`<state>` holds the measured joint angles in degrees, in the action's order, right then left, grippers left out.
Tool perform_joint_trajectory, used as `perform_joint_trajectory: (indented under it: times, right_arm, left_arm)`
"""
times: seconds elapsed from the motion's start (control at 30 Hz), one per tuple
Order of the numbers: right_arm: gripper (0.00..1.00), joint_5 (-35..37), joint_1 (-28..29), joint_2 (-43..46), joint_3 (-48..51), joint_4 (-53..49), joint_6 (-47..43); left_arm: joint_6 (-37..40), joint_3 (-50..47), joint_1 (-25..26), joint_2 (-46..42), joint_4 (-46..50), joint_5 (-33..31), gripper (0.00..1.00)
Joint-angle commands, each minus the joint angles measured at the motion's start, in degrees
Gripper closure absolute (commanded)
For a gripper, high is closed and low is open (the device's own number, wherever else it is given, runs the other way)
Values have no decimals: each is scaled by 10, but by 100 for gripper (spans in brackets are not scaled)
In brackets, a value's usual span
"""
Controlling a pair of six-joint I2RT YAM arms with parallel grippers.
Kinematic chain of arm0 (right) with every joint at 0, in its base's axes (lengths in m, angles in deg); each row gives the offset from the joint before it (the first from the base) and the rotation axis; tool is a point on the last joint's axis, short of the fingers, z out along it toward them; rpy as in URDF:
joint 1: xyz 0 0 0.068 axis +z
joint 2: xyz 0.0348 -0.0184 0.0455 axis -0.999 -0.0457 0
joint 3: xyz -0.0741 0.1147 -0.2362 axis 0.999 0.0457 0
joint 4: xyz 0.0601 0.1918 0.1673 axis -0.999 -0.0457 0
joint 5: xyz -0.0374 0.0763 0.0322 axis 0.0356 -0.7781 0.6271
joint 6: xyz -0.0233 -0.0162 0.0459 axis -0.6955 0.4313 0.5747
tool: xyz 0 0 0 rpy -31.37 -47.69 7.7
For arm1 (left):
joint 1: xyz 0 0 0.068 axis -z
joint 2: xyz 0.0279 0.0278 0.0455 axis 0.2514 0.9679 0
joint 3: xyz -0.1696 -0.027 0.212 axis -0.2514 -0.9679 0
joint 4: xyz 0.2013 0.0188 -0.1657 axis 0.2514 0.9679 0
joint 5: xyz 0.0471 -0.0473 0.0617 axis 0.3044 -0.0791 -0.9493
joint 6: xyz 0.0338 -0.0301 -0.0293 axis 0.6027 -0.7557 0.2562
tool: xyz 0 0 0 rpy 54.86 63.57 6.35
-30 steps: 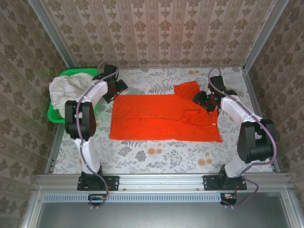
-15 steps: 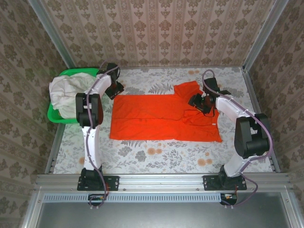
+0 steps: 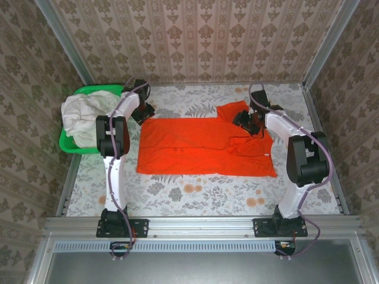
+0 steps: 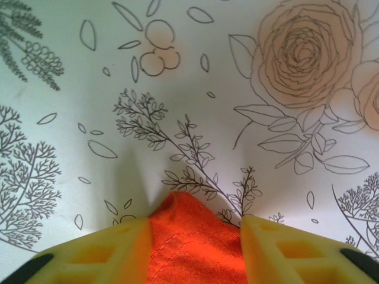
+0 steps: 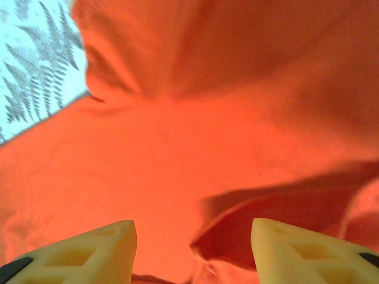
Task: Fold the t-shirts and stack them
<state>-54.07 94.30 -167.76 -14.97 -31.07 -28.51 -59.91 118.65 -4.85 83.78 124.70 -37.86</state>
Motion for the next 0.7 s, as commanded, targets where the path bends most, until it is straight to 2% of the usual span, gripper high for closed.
perform_joint_trajectory:
  times: [0.0, 0.23, 0.67]
  right_arm:
    - [46, 17, -11, -23, -46, -15, -18]
    - [46, 8, -17, -86, -111, -29, -18]
    - [46, 12, -32, -122, -125, -13, 12]
  left_arm:
    - [12, -18, -1, -10, 24, -7, 51]
    - [17, -34, -3, -35, 19, -38, 49]
    - [0, 7, -4, -2, 13, -3, 52]
